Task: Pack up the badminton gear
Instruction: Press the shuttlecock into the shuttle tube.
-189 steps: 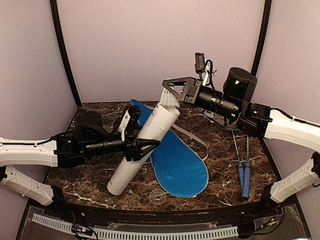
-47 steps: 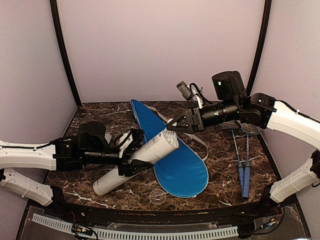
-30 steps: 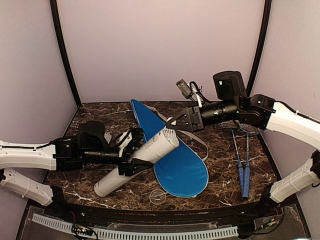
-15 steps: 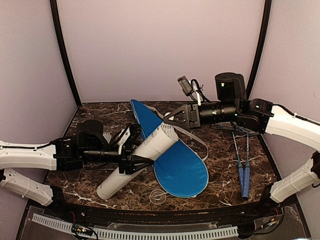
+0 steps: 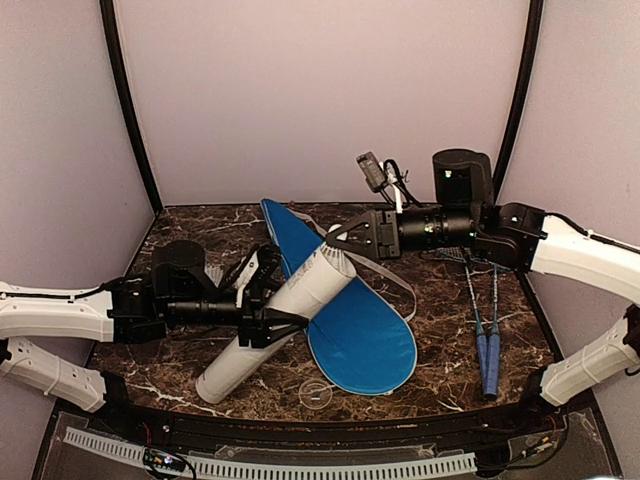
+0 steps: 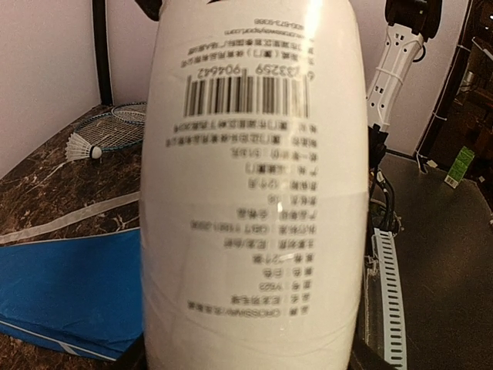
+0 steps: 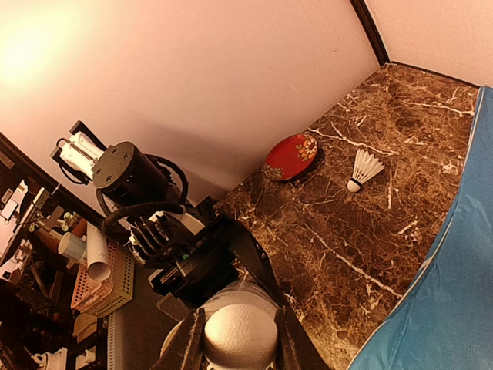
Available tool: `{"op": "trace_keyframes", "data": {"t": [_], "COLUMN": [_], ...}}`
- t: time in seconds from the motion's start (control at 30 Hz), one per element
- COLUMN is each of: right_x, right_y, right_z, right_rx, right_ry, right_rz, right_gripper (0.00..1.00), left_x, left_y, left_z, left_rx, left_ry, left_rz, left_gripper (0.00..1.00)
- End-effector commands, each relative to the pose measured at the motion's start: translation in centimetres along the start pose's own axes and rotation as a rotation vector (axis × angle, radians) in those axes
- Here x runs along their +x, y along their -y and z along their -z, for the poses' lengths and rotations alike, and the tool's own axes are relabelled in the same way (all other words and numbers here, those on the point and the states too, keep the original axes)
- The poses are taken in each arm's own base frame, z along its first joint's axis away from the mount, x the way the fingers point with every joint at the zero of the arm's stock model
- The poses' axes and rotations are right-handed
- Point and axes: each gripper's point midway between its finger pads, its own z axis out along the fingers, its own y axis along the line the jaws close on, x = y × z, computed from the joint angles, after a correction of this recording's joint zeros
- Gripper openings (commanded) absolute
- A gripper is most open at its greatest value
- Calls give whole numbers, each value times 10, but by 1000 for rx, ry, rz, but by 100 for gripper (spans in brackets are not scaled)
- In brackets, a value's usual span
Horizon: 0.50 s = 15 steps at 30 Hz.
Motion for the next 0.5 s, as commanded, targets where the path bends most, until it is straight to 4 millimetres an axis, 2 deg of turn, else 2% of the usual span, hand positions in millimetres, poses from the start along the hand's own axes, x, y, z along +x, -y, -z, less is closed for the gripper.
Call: {"op": "trace_keyframes", "data": {"t": [0.0, 0.17, 0.27, 0.47], "right_x": [-9, 3, 5, 12], "right_y": [-15, -18, -20, -23], "right_z": [2, -4, 0, 7], "right_rx": [-33, -46, -43, -47], "right_ry": [68, 29, 27, -7], "right_rz": [65, 49, 44, 30], "right_gripper": [9, 10, 13, 32], "left_x": [-26, -35, -34, -28], "left_y": [1, -1, -4, -2], "left_z": [5, 2, 3, 3], "left_rx": [-16, -24, -41, -32], "left_ry": [138, 157, 161, 154], "left_rz": [39, 40, 38, 43], "left_gripper": [62, 62, 62, 62]}}
